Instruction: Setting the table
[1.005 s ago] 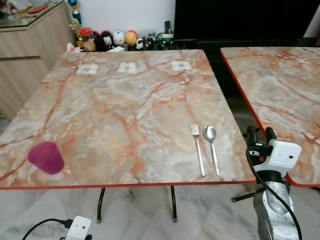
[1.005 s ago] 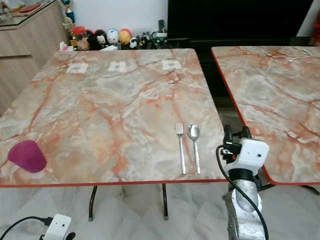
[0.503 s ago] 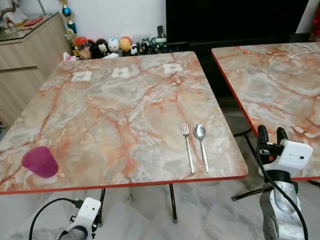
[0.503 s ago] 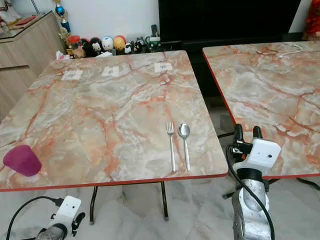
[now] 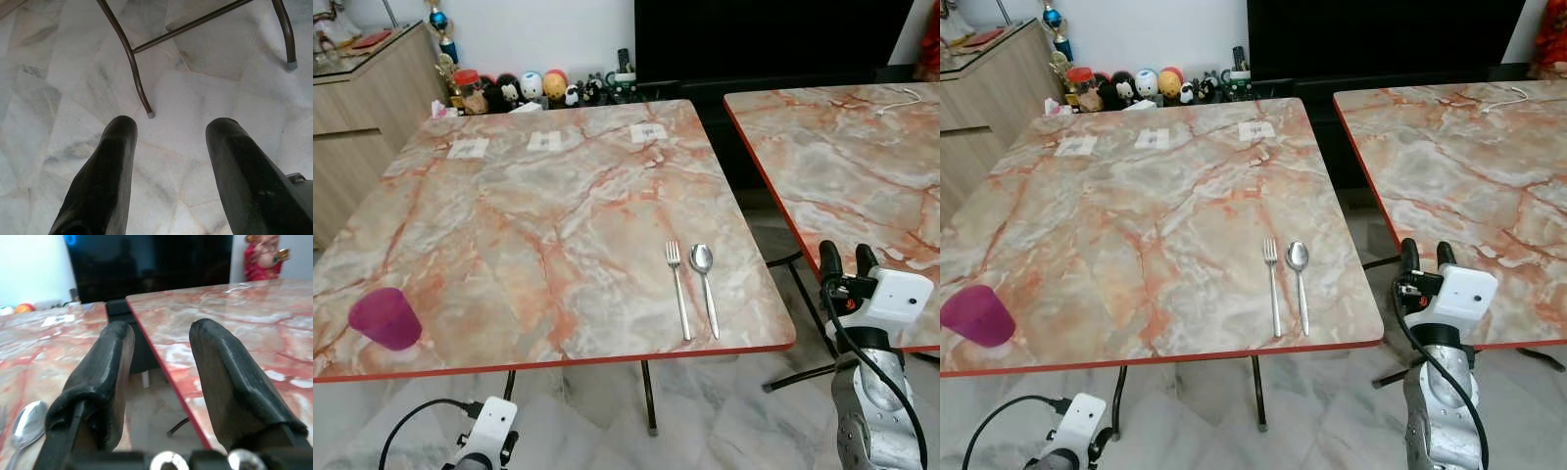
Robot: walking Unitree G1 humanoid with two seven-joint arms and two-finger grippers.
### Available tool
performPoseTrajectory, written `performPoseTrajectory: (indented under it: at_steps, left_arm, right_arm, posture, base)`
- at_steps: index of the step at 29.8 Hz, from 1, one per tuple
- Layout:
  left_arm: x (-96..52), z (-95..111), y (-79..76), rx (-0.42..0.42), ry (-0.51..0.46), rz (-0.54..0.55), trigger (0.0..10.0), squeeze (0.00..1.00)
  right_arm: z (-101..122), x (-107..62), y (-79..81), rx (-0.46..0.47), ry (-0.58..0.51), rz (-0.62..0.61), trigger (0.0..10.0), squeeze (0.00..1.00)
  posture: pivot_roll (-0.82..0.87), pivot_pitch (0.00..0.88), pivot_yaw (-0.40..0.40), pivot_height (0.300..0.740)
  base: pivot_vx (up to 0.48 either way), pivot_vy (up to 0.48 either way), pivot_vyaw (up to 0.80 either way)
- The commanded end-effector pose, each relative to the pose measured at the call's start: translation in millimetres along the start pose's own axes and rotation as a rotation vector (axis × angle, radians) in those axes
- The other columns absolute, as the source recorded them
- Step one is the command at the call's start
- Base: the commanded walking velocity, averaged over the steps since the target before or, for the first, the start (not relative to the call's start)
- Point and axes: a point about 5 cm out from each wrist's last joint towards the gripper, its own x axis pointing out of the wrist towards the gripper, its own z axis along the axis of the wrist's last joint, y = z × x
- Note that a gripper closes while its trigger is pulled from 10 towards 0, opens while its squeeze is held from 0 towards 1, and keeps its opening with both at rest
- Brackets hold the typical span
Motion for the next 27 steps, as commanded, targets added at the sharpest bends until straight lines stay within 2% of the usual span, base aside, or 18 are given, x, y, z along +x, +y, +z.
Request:
performPoseTrajectory:
  at_steps: [1,5,9,14,18,24,27]
  left_arm:
    - [0.0,0,0.4,-0.018,0.003,0.01,10.0,0.0]
    - [-0.8,-2,-0.1,-0.01,0.009,0.005,10.0,0.0]
    - [-5.5,-14,6.5,-0.023,0.04,0.029,10.0,0.0]
    - [-8.4,-21,10.9,-0.017,0.054,0.033,10.0,0.0]
    - [-13.8,-33,13.5,-0.012,0.094,0.033,10.0,0.0]
    - [-14.3,-35,11.2,0.002,0.1,0.013,10.0,0.0]
    - [-14.1,-35,11.4,0.003,0.106,0.013,10.0,0.0]
  right_arm:
    - [1,5.2,5.9,0.005,0.007,0.042,10.0,0.0]
    - [4,8.1,9.9,0.013,-0.002,0.065,10.0,0.0]
    - [3,8.9,19.7,0.029,0.004,0.104,10.0,0.0]
    - [0,11.3,24.0,0.038,0.012,0.107,10.0,0.0]
    - [-7,7.8,28.5,0.037,0.051,0.113,10.0,0.0]
    - [-12,8.0,36.2,0.058,0.076,0.156,10.0,0.0]
    - [-23,12.5,46.2,0.033,0.15,0.194,10.0,0.0]
  posture:
    - [-0.01,0.0,0.019,0.74]
    - [-0.01,0.0,0.011,0.74]
    - [0.01,0.0,0.003,0.74]
    - [0.02,0.0,0.017,0.74]
    - [0.02,0.0,0.028,0.74]
    - [0.02,0.0,0.033,0.74]
    - [0.02,0.0,0.03,0.74]
  base:
    - [0.0,0.0,0.0]
    - [0.0,0.0,0.0]
    - [0.0,0.0,0.0]
    - [0.0,0.0,0.0]
    - [0.0,0.0,0.0]
    - [0.0,0.0,0.0]
    - [0.0,0.0,0.0]
